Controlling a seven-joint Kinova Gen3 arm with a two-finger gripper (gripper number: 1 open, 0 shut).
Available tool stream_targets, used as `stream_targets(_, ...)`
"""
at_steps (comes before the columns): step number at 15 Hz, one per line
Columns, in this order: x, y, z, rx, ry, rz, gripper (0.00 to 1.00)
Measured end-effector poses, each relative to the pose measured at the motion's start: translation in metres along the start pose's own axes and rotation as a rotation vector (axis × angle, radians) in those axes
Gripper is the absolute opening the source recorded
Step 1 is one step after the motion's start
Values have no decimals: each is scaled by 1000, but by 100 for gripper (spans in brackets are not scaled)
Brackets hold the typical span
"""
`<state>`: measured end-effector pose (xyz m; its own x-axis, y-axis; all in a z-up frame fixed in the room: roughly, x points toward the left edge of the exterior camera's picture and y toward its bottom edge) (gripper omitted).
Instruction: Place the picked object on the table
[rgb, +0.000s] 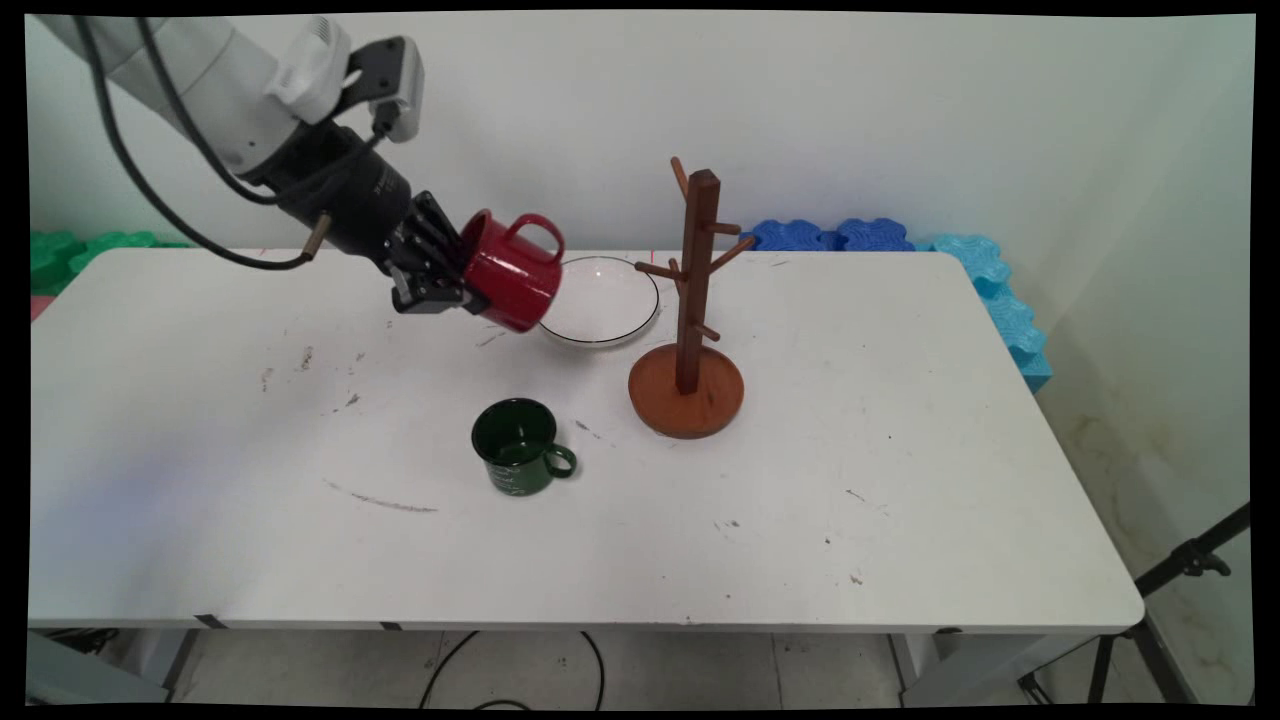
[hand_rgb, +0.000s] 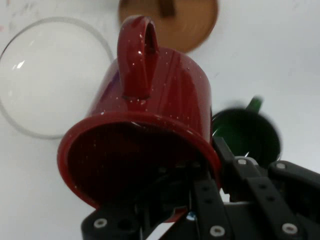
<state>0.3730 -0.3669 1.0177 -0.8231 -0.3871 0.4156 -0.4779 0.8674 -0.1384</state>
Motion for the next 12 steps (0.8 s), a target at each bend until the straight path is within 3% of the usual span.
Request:
stream_targets(3,7,-6,10,34,-106,27,0)
stream_targets(12,23,-20,61,84,-299,59,0)
